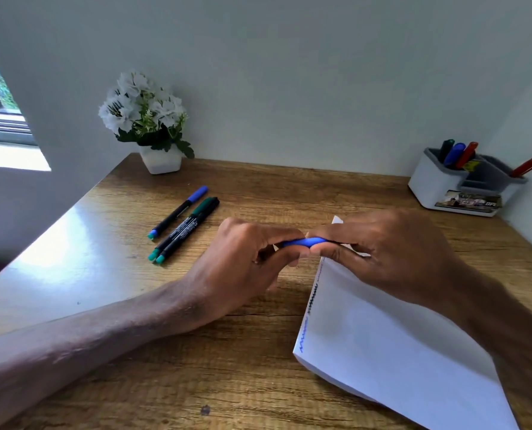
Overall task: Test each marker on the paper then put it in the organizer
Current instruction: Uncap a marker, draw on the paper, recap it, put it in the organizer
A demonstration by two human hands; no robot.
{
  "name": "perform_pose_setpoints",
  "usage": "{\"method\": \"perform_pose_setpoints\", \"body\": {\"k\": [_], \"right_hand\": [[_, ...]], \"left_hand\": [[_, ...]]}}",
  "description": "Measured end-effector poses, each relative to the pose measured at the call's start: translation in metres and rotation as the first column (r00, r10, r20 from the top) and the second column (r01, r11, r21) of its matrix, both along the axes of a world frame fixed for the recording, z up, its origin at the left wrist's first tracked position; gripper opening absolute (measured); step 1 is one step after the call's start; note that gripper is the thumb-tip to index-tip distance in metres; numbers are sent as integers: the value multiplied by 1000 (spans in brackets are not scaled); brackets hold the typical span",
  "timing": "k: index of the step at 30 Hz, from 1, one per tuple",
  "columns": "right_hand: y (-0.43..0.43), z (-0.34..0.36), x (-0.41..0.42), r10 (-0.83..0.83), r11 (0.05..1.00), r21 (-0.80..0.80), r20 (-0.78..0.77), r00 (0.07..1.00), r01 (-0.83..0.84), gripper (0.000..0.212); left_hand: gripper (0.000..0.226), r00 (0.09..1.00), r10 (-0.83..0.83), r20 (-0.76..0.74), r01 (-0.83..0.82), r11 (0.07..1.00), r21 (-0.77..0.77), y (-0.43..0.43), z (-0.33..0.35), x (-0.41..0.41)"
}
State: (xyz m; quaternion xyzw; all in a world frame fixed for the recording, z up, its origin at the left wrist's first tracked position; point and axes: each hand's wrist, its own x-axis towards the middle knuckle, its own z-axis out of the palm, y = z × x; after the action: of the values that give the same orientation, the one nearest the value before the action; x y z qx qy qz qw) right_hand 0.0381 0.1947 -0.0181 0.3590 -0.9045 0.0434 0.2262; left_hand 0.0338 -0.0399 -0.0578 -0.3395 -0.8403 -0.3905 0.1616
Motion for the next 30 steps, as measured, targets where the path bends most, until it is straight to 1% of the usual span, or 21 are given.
{"method": "perform_pose_setpoints", "body": {"k": [1,3,4,5,7,8,9,10,11,12,14,15,16,17,18,20,21,23,26,28,30], "right_hand": [[-1,0,0,-17,1000,8,7,1000,17,40],[-4,1,-1,-103,994,-16,51,993,104,45],[-4,3,0,-157,986,-37,86,984,161,41],[-1,3,0,-193,977,-67,124,973,202,32],[7,4,-3,-171,955,-200,221,960,217,11],[11,7,-5,-115,928,-308,303,946,211,16],[13,8,-6,-22,876,-435,391,920,206,26],[14,10,-6,96,798,-567,457,884,207,34],[15,11,-6,210,699,-680,493,844,223,38],[16,12,-6,312,597,-761,512,801,254,42],[19,15,-7,457,432,-831,536,710,350,46],[21,15,-8,496,384,-835,547,674,395,45],[23,15,-9,516,359,-831,555,652,424,41],[23,14,-10,523,348,-828,561,642,439,36],[22,13,-10,519,347,-827,562,644,441,34],[19,8,-10,479,370,-825,563,673,427,41],[17,6,-10,459,384,-825,560,690,414,38],[12,3,-8,462,387,-835,543,701,392,24],[10,5,-5,491,395,-838,539,685,376,21],[12,9,-2,496,459,-813,570,655,359,21],[13,12,4,499,534,-771,618,608,346,27]], "left_hand": [[22,1000,6,1,-6,999,-40,1,-1,-1],[23,1000,29,-6,-29,991,-133,1,-5,-4],[23,999,37,2,-36,985,-168,1,-7,-6],[22,999,43,18,-39,983,-181,0,-10,-8],[28,997,45,64,-36,990,-138,-3,-13,-10],[32,995,42,94,-32,994,-105,-4,-12,-10],[35,991,41,124,-30,996,-87,-5,-11,-10],[38,986,37,162,-23,996,-88,-4,-9,-9],[39,978,20,210,2,995,-101,-4,-7,-8],[40,966,-15,259,49,991,-127,-4,-4,-7],[54,944,-103,313,174,963,-208,-5,0,-5],[62,937,-147,318,229,943,-240,-5,3,-4],[69,927,-186,324,276,927,-256,-6,5,-3],[76,915,-217,339,312,915,-257,-6,7,-2],[81,903,-242,355,341,907,-249,-7,8,-1],[88,890,-279,360,381,889,-255,-9,9,-1],[90,892,-289,349,393,877,-277,-9,10,-1],[88,904,-296,310,398,849,-348,-8,10,-1],[82,929,-274,249,361,818,-448,-4,11,3],[82,946,-235,225,315,836,-449,0,10,4],[83,962,-174,210,252,862,-440,0,8,3]]}}
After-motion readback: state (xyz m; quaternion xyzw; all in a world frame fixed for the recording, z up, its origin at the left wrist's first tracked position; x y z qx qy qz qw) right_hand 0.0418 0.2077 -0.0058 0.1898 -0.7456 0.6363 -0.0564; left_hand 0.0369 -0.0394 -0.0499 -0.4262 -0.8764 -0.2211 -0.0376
